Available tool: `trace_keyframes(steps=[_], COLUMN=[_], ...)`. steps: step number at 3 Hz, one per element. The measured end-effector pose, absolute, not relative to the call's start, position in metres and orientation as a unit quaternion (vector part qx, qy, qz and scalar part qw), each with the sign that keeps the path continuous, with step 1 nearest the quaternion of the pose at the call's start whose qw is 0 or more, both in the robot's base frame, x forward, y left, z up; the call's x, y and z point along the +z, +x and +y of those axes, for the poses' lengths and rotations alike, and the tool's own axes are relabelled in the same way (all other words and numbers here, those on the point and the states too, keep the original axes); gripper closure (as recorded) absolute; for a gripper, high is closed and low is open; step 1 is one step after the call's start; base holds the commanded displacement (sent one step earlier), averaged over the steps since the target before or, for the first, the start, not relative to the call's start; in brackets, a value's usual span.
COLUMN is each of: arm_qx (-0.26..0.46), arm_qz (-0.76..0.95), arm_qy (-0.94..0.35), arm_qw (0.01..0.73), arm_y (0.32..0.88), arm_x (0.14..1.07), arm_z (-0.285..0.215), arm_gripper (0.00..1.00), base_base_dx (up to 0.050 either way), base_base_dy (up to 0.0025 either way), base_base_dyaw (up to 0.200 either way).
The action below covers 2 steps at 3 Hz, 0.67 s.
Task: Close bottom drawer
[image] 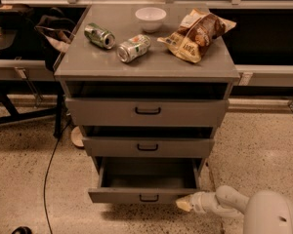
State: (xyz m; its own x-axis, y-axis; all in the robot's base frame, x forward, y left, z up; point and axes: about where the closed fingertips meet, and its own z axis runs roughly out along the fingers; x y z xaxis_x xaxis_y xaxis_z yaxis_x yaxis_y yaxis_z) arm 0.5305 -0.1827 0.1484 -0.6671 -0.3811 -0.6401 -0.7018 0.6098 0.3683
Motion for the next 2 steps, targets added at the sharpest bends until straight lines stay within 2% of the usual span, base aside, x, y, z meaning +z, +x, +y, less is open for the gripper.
trace_keyframes(steps=[2], arm_qx=[0.252], arm_qz=[0.88], arm_qy=[-0.309], arm_qw=[0.259], arm_y=[0.603], arm_x=[0.161], arm_z=[-0.177], arm_gripper=[1.0], base_base_dx=[0.0], base_base_dy=[0.0], base_base_dyaw=[0.0])
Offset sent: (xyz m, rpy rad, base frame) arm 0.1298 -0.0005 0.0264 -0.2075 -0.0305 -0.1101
